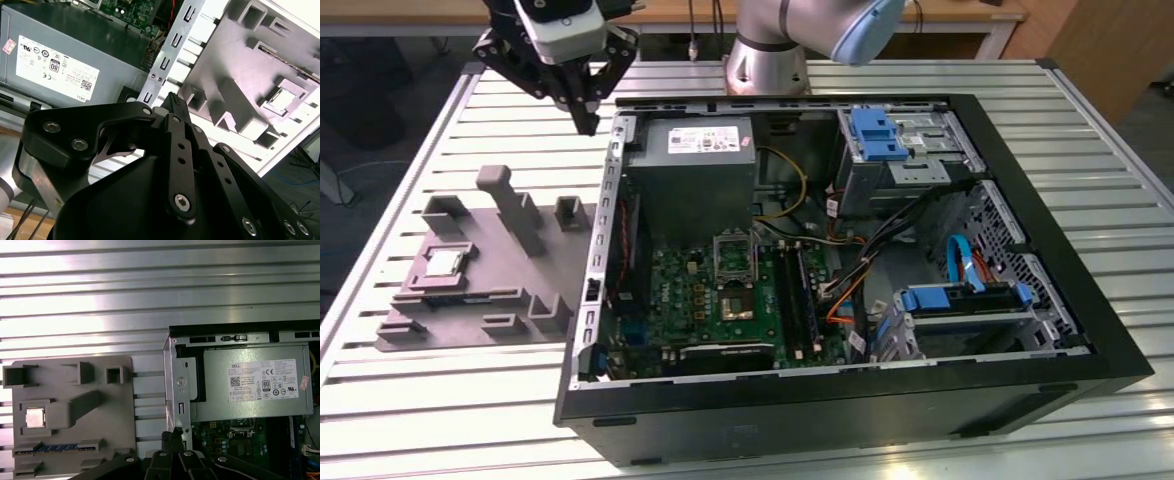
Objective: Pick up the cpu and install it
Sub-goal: 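Reach for the cpu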
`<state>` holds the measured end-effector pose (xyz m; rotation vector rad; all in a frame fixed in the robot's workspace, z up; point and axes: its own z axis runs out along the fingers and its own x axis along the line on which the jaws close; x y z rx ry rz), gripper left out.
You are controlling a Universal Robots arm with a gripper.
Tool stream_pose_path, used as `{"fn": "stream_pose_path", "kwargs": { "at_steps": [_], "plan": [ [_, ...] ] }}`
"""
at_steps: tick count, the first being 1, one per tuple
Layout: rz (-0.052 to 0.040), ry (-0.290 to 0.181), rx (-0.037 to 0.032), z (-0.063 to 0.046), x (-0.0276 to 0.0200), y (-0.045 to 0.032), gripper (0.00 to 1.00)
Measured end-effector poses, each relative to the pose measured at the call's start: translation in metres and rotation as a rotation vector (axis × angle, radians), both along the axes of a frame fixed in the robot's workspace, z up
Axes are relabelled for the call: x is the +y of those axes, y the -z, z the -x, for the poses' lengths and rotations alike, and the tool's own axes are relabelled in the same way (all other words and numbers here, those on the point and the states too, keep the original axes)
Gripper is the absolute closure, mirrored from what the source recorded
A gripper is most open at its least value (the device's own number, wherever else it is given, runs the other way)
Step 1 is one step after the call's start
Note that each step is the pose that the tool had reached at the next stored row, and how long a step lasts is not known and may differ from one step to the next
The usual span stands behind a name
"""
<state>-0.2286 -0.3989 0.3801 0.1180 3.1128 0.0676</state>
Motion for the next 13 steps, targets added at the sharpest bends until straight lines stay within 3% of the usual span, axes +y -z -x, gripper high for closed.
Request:
{"fn": "stream_pose_path", "kwargs": {
  "at_steps": [13],
  "plan": [
    [0.0000, 0.000, 0.0000, 0.0045, 0.0000, 0.0005, 0.89]
  ]
}}
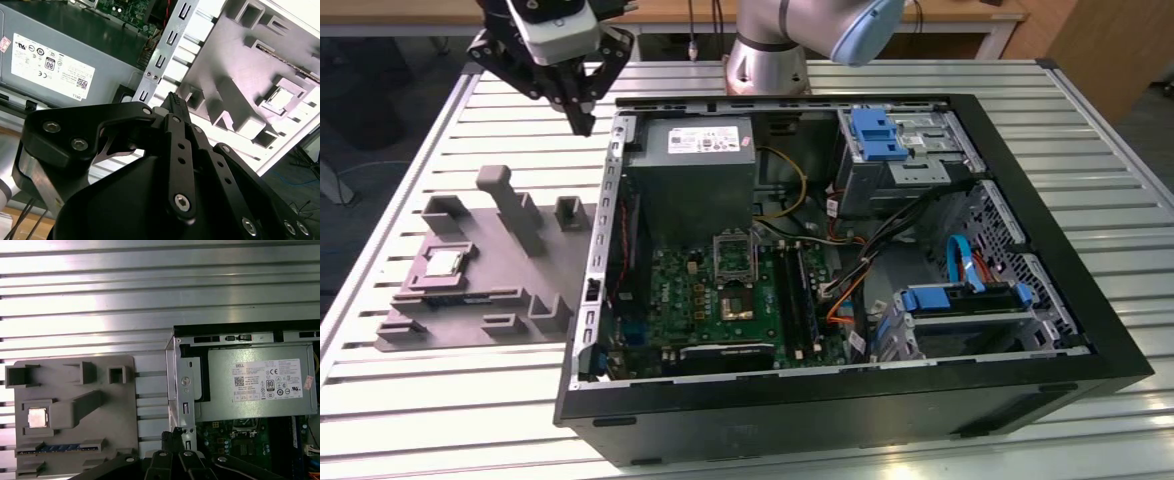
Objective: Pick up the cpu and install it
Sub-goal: 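Reach for the cpu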
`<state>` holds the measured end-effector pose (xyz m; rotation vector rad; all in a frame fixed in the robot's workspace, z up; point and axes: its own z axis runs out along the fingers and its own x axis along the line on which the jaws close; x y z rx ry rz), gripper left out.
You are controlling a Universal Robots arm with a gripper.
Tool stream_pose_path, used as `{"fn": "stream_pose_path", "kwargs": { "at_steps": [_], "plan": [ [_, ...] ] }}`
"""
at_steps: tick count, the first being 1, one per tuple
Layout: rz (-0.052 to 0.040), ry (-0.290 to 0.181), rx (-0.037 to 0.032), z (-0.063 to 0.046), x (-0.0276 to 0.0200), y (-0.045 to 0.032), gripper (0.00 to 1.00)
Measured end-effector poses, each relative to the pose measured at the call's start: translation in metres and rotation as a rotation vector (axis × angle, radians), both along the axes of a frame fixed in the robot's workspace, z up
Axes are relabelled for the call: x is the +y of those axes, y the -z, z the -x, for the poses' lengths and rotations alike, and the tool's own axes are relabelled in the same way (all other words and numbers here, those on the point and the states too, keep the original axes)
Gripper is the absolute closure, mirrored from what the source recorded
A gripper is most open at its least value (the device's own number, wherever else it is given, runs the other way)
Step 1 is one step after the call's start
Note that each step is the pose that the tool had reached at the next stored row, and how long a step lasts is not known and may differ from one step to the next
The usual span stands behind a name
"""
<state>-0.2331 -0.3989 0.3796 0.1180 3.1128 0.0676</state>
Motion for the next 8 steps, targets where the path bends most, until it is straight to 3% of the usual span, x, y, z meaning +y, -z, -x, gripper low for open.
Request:
{"fn": "stream_pose_path", "kwargs": {
  "at_steps": [8],
  "plan": [
    [0.0000, 0.000, 0.0000, 0.0016, 0.0000, 0.0001, 0.89]
  ]
}}
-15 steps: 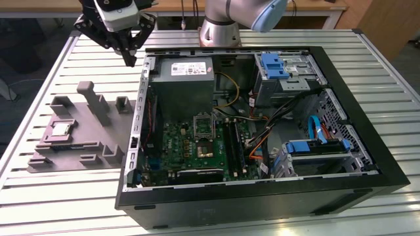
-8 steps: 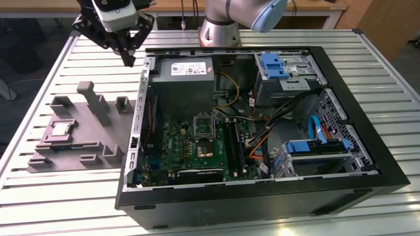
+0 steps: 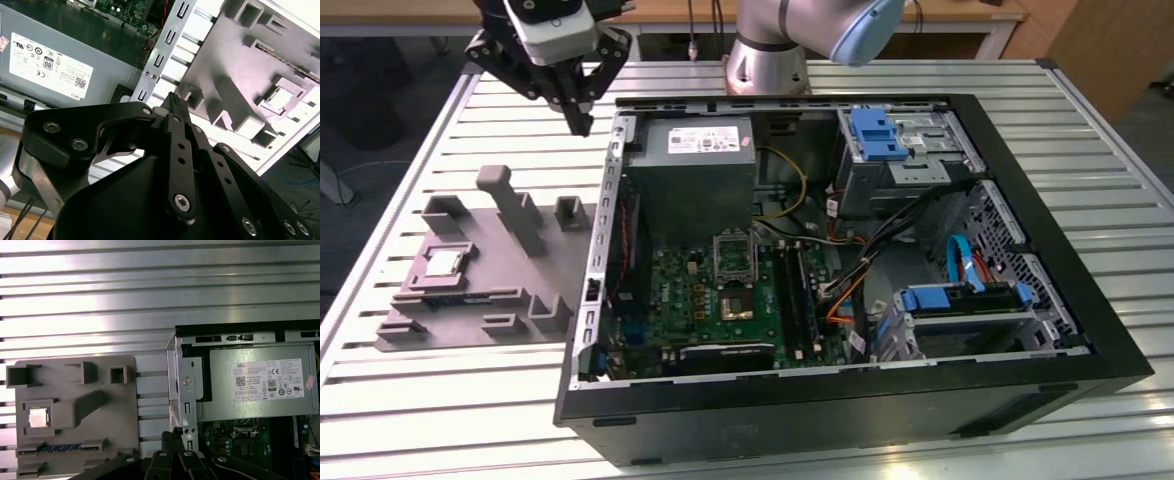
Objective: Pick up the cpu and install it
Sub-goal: 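Reach for the cpu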
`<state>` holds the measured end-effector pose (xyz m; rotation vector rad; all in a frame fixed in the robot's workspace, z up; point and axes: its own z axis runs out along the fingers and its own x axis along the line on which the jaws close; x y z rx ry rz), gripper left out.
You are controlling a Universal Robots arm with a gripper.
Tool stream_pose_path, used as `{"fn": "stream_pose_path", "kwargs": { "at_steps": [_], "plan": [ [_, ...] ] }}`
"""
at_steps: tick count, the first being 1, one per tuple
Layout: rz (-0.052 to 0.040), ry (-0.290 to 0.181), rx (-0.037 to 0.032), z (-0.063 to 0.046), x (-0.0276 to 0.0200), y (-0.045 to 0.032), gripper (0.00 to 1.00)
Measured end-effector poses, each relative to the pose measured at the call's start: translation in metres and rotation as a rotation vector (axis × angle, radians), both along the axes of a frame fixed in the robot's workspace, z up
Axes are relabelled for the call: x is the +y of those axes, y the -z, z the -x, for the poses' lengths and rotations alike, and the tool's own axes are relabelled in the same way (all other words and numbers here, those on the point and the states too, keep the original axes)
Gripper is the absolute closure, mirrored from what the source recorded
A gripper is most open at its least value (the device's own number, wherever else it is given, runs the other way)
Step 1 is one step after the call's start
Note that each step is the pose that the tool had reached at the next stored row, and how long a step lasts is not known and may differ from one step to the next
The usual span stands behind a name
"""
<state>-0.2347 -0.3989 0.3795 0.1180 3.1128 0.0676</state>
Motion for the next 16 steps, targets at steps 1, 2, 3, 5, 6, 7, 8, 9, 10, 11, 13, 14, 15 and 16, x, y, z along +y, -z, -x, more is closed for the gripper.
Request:
{"fn": "stream_pose_path", "kwargs": {
  "at_steps": [1, 2, 3, 5, 6, 7, 8, 9, 10, 11, 13, 14, 15, 16],
  "plan": [
    [0.0000, 0.000, 0.0000, 0.0002, 0.0000, 0.0000, 0.89],
    [0.0000, 0.000, 0.0000, 0.0004, 0.0000, 0.0000, 0.89],
    [-0.0001, 0.000, 0.0000, 0.0006, 0.0000, 0.0001, 0.89],
    [0.0000, 0.000, 0.0000, 0.0010, 0.0000, 0.0001, 0.89],
    [-0.0001, 0.000, 0.0000, 0.0011, 0.0000, 0.0001, 0.89],
    [-0.0001, 0.000, -0.0001, 0.0014, 0.0000, 0.0002, 0.89],
    [0.0000, 0.000, 0.0000, 0.0016, 0.0000, 0.0002, 0.89],
    [0.0000, 0.000, 0.0000, 0.0017, 0.0000, 0.0002, 0.89],
    [0.0000, 0.000, 0.0000, 0.0019, 0.0000, 0.0002, 0.89],
    [0.0000, 0.000, 0.0000, 0.0023, 0.0000, 0.0002, 0.89],
    [-0.0001, 0.000, -0.0001, 0.0027, 0.0000, 0.0003, 0.89],
    [0.0000, 0.000, 0.0000, 0.0029, 0.0000, 0.0003, 0.89],
    [0.0000, 0.000, 0.0000, 0.0032, 0.0000, 0.0003, 0.89],
    [0.0000, 0.000, 0.0000, 0.0032, 0.0000, 0.0003, 0.89]
  ]
}}
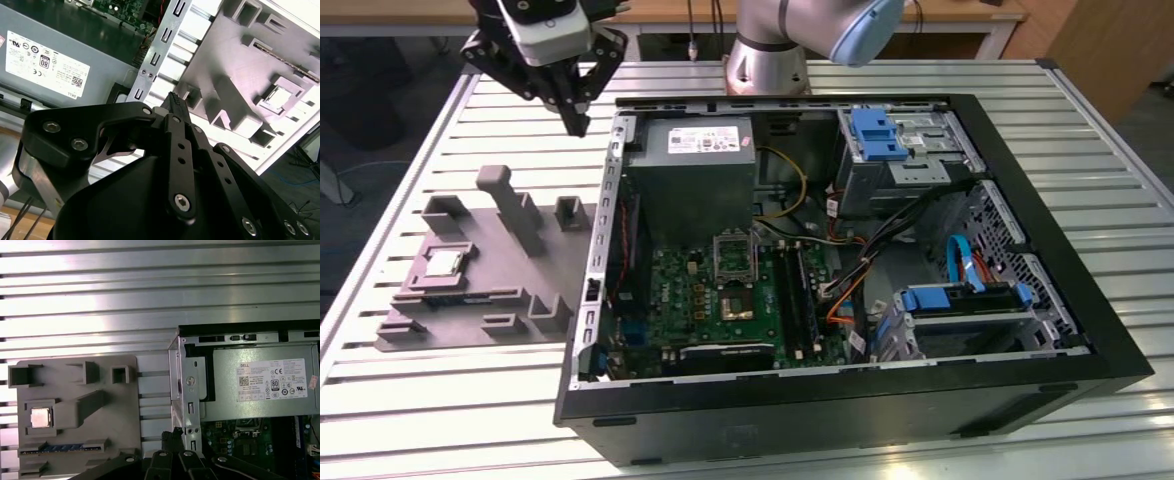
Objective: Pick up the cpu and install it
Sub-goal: 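Reach for the cpu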
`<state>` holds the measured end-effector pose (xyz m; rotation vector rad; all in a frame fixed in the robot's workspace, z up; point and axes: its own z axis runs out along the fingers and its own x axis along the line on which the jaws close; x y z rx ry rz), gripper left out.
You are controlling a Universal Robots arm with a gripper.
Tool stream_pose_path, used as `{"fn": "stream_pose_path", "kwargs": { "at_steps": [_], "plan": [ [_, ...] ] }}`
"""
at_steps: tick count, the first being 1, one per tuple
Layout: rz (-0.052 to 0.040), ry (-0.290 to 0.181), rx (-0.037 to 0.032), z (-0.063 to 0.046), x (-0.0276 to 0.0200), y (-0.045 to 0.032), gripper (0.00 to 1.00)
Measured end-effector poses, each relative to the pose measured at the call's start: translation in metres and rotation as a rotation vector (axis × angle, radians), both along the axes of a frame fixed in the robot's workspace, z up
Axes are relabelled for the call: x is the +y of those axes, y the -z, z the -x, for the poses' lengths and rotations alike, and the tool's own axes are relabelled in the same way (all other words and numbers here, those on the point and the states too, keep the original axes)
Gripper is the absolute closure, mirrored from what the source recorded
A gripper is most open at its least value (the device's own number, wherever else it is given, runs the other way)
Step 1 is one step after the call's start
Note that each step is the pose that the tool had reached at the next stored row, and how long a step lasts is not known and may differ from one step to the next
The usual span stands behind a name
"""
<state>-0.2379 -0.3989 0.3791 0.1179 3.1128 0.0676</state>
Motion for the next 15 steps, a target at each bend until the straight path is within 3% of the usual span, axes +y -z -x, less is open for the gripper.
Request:
{"fn": "stream_pose_path", "kwargs": {
  "at_steps": [15],
  "plan": [
    [0.0000, 0.000, 0.0007, 0.0033, 0.0000, 0.0011, 0.89]
  ]
}}
